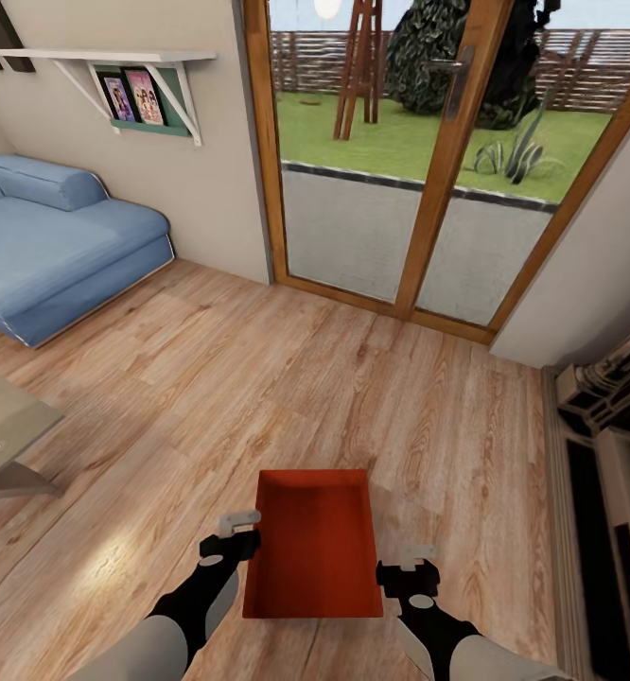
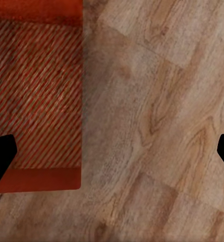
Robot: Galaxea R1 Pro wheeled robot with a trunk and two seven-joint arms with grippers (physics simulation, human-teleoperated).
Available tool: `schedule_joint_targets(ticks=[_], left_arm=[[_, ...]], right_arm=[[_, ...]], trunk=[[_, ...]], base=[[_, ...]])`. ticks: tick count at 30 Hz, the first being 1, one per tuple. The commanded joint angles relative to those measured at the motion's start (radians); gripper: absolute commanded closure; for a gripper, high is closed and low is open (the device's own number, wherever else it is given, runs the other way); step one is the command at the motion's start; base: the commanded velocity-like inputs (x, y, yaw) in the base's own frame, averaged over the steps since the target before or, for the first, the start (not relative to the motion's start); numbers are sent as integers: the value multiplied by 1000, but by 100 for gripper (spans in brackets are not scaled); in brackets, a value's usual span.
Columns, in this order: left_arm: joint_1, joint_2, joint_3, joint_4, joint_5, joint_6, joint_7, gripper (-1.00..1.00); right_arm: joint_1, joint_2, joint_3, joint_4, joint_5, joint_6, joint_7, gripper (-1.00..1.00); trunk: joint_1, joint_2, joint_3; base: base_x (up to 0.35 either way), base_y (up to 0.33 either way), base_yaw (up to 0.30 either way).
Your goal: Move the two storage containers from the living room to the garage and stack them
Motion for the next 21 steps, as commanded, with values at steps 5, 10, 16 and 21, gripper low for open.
schedule_joint_targets(ticks=[5, 10, 16, 21], left_arm=[[0, -1, 5, -2, 4, -4, -1, -100], [0, -3, 5, -1, 10, -7, 1, -100], [0, -2, 5, 0, 6, -2, 0, -100], [0, 2, -2, 55, -7, 0, 1, -100]], right_arm=[[-1, -1, 7, 1, -7, -3, -4, -100], [-1, -1, 7, 1, -7, -3, -4, -100], [-1, -1, 7, 1, -8, -3, -4, -100], [-2, 1, 7, 1, -12, -22, -5, -100]], trunk=[[0, 0, -1], [15, -28, -13], [38, -70, -32], [57, -105, -48]], base=[[0, 0, 0], [0, 0, 0], [0, 0, 0], [0, 0, 0]])
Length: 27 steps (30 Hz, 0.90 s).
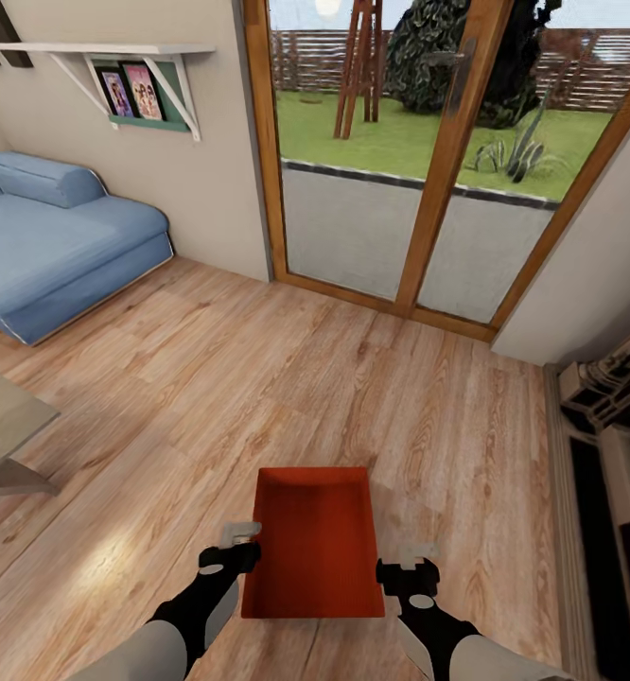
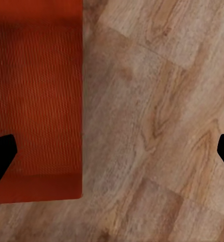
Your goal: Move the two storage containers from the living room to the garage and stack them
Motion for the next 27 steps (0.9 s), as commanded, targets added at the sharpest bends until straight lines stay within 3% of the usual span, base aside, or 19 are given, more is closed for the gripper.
schedule_joint_targets(ticks=[1, 24, 27], left_arm=[[0, 0, 2, 9, 0, -2, 2, -100], [0, 3, -2, 46, -4, -6, 1, -100], [0, 4, -2, 44, -4, -6, 2, -100]], right_arm=[[-1, 1, 8, 1, -6, -11, -4, -100], [-1, 3, 9, -13, -6, -30, -4, -100], [0, 4, 9, -10, -3, -34, 24, -100]], trunk=[[4, -8, -4], [92, -169, -76], [104, -190, -85]], base=[[0, 0, 0], [0, 0, 0], [0, 0, 0]])
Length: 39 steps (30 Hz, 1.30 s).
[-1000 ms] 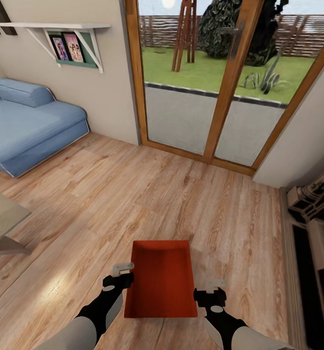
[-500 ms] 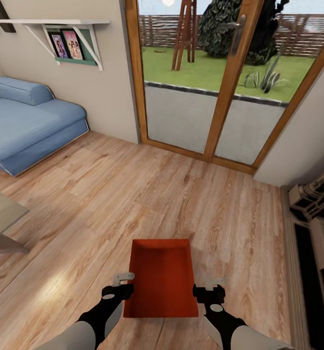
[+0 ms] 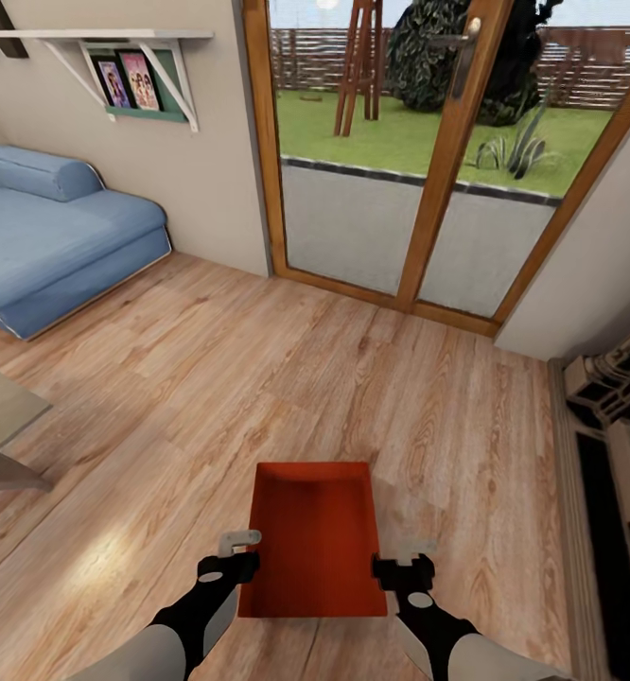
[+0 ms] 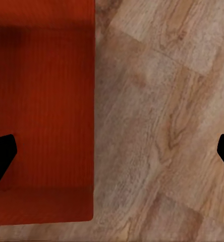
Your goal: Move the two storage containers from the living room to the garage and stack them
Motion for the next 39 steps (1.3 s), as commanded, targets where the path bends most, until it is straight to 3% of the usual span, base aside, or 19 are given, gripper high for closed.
schedule_joint_targets(ticks=[1, 7, 17, 39], left_arm=[[0, -1, 2, 0, 1, -1, 2, -100], [0, 0, 2, 1, 1, -1, 1, -100], [0, 0, 3, 1, 2, -2, 3, -100], [0, 10, 6, 1, 4, -4, 3, -100]], right_arm=[[-1, 0, 8, 4, -7, -6, 19, -100], [0, 0, 4, 13, -18, -13, 85, -100], [-1, -3, 0, 33, -20, -52, 87, -100], [0, -4, -1, 35, -20, -58, 85, -100]], trunk=[[4, -8, -4], [27, -50, -23], [65, -120, -54], [150, -274, -123]], base=[[0, 0, 0], [0, 0, 0], [0, 0, 0], [0, 0, 0]])
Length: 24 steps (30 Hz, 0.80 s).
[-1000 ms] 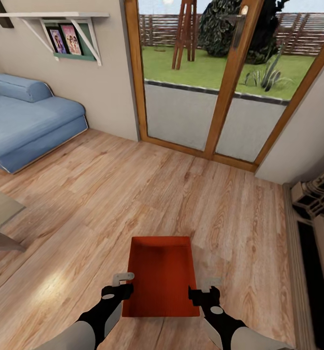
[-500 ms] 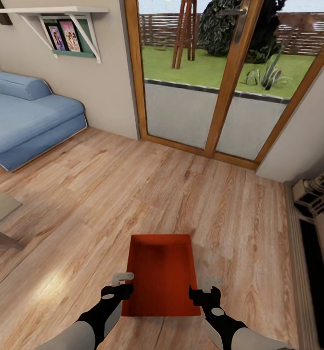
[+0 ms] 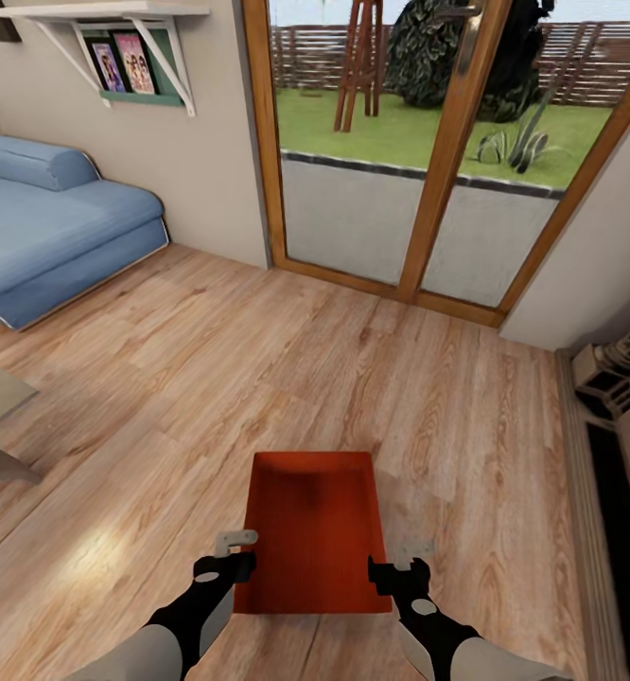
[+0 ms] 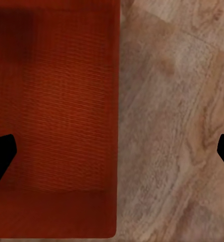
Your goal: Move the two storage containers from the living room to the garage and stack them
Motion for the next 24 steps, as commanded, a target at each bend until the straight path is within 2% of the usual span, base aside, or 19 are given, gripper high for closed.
schedule_joint_targets(ticks=[1, 5, 14, 18, 24], left_arm=[[0, 0, 3, 0, 1, -2, 2, -100], [0, 3, 2, 0, 1, -2, 2, -100], [0, 3, 2, 0, 1, -2, 2, -100], [0, 3, 2, -1, 1, -2, 2, -100], [0, 3, 2, -1, 1, -2, 2, -100]], right_arm=[[0, 0, 8, 1, -11, -3, -4, -100], [-1, -1, 9, 1, -33, -3, -3, -100], [0, -1, 9, 1, -35, -6, -3, -100], [0, -1, 9, 13, -36, -53, -3, -100], [0, -1, 9, 25, -34, -65, -3, -100]], trunk=[[4, -8, -4], [19, -36, -16], [54, -99, -45], [69, -127, -57], [92, -169, -76]], base=[[0, 0, 0], [0, 0, 0], [0, 0, 0], [0, 0, 0], [0, 0, 0]])
